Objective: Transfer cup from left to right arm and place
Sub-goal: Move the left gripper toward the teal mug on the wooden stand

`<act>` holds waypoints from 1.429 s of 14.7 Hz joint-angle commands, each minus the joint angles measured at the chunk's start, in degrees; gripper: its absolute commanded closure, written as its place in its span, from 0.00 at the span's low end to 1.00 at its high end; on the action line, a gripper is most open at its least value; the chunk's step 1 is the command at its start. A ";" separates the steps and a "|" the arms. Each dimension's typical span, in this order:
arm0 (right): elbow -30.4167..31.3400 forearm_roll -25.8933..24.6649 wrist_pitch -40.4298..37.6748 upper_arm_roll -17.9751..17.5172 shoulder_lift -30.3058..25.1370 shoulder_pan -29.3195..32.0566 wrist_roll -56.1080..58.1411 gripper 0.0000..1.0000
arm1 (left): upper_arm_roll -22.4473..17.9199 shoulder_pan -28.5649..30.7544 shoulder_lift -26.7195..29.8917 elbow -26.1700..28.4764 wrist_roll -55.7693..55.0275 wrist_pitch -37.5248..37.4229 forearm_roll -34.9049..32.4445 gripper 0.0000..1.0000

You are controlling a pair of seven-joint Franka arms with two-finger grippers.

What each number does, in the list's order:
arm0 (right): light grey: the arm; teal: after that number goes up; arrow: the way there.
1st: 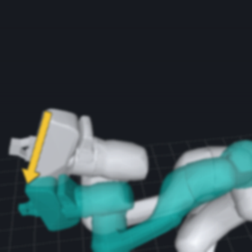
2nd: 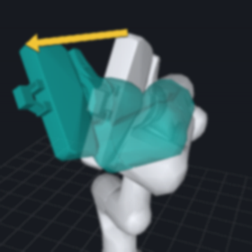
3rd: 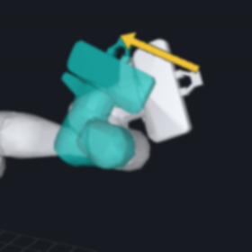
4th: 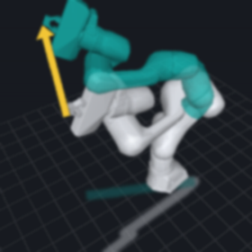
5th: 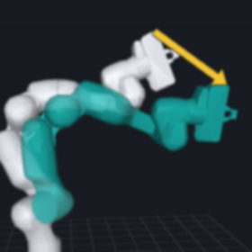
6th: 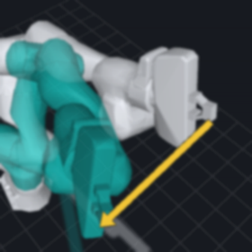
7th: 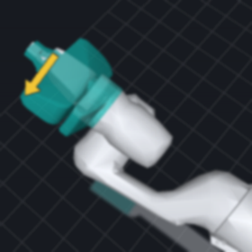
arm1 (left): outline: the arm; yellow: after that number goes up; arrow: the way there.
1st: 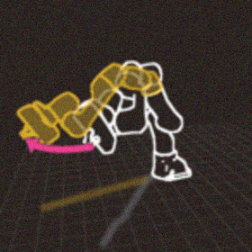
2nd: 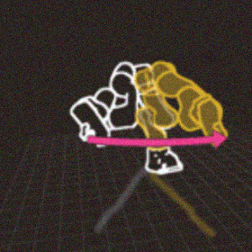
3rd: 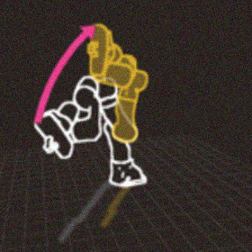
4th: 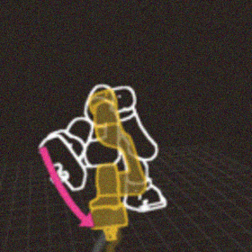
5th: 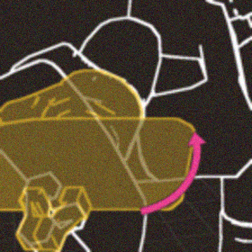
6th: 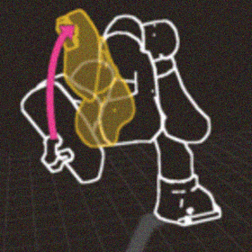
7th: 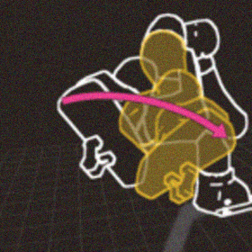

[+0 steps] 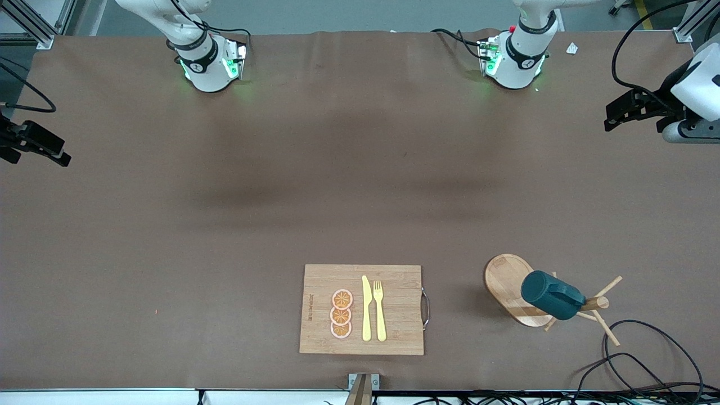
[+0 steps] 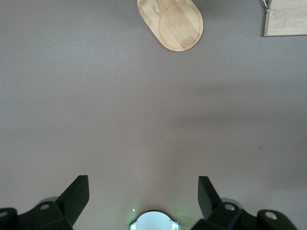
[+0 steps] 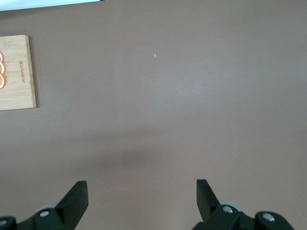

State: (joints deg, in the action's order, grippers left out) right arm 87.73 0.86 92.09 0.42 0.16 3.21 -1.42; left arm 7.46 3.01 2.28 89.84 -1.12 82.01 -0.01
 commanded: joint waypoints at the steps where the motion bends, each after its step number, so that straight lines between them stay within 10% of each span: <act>1: 0.68 -0.60 -0.24 -0.59 -0.87 0.92 0.81 0.00 | 0.10 0.33 -0.61 -1.60 1.21 -0.97 -0.43 0.00; 12: 0.68 -0.60 -0.68 -0.59 -0.95 1.01 0.81 0.00 | 0.01 0.33 -8.25 -6.52 0.16 -0.27 -0.87 0.00; 21: 0.68 -0.60 -0.68 -0.59 -0.95 1.01 0.90 0.00 | -0.43 3.75 -22.83 -15.22 -13.10 20.18 6.75 0.00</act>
State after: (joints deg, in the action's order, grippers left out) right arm 87.73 0.86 91.62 0.50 0.16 3.24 -1.37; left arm 6.97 5.48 -16.46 77.16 -11.69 98.45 2.90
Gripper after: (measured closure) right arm 0.000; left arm 0.000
